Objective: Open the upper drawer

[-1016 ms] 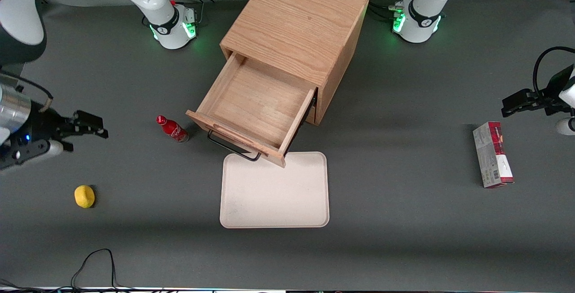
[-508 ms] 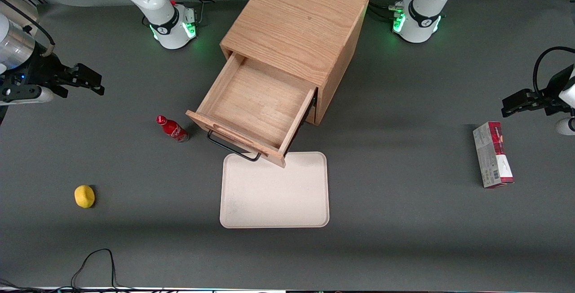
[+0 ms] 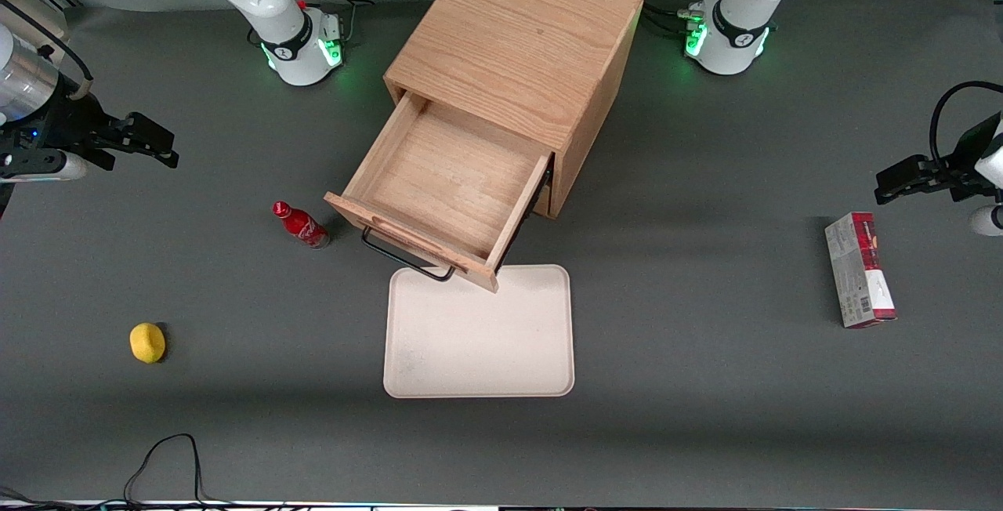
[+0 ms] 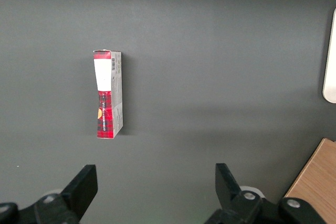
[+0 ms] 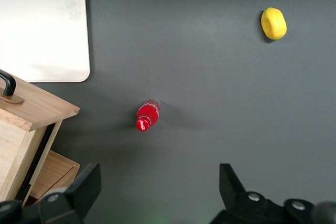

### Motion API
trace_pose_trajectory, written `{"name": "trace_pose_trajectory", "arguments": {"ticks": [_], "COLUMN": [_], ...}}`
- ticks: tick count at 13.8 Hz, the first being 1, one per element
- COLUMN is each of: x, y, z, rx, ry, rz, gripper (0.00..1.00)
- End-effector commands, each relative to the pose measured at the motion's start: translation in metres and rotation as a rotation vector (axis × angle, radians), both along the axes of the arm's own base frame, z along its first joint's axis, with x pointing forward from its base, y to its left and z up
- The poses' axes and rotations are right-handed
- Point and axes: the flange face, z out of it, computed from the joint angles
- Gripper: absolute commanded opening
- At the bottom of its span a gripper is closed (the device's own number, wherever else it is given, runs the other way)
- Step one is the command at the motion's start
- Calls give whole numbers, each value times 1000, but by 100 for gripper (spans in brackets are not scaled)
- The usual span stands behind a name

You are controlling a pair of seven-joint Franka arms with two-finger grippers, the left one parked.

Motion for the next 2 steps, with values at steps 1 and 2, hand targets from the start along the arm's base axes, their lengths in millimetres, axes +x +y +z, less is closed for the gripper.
{"name": "trace_pose_trajectory", "arguments": {"ticks": [1, 2], "x": [10, 10], "y": [5, 4], "z": [2, 3], "rx": [-5, -2], "ry": [-3, -4], "rz": [-119, -135], "gripper": [100, 100]}}
